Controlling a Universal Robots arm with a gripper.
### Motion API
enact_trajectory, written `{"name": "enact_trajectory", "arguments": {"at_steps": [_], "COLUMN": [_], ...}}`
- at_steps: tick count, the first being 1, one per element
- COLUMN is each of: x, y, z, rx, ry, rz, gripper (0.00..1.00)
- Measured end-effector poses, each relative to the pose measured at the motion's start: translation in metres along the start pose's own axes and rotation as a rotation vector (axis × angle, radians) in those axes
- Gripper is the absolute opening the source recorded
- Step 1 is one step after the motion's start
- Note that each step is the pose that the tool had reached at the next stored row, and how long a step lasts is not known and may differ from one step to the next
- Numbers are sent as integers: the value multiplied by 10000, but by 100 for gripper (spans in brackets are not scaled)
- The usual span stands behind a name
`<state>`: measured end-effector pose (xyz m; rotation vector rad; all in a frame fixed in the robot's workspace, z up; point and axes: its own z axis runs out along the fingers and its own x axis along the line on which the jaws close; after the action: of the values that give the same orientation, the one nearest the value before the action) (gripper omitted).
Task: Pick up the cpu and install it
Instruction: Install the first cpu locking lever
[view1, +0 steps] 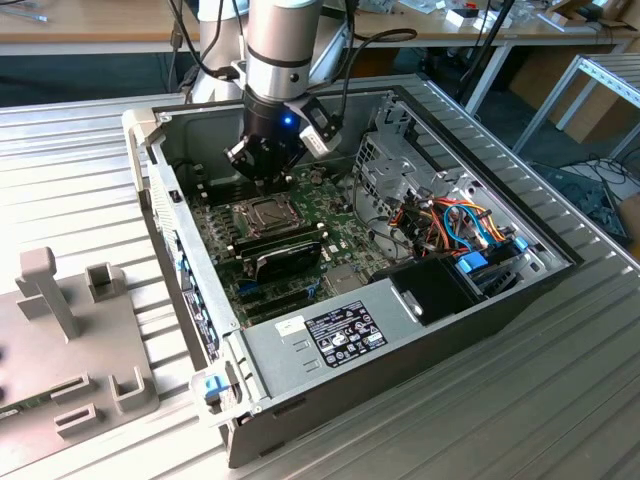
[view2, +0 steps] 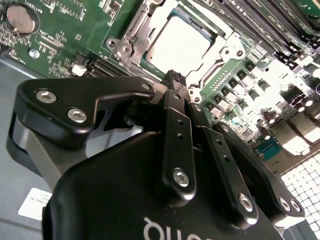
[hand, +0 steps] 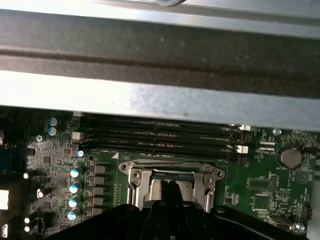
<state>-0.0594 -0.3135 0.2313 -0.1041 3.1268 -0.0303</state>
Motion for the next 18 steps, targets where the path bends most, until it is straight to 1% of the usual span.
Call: {"name": "enact_trajectory", "arguments": {"at_steps": [3, 6, 11, 13, 14, 15, 16, 17, 18], "x": [1, 4, 5, 6, 8, 11, 12, 13, 15], "y": [-22, -65, -78, -97, -122, -161, -175, -182, -189], "z": [1, 2, 2, 2, 3, 4, 5, 5, 5], "rx": [2, 4, 6, 5, 5, 6, 4, 6, 9], "ry": [4, 7, 8, 8, 8, 8, 6, -16, -90], "rz": [212, 378, 397, 398, 398, 398, 398, 399, 401], "gripper": [11, 11, 11, 11, 11, 11, 11, 11, 11]}}
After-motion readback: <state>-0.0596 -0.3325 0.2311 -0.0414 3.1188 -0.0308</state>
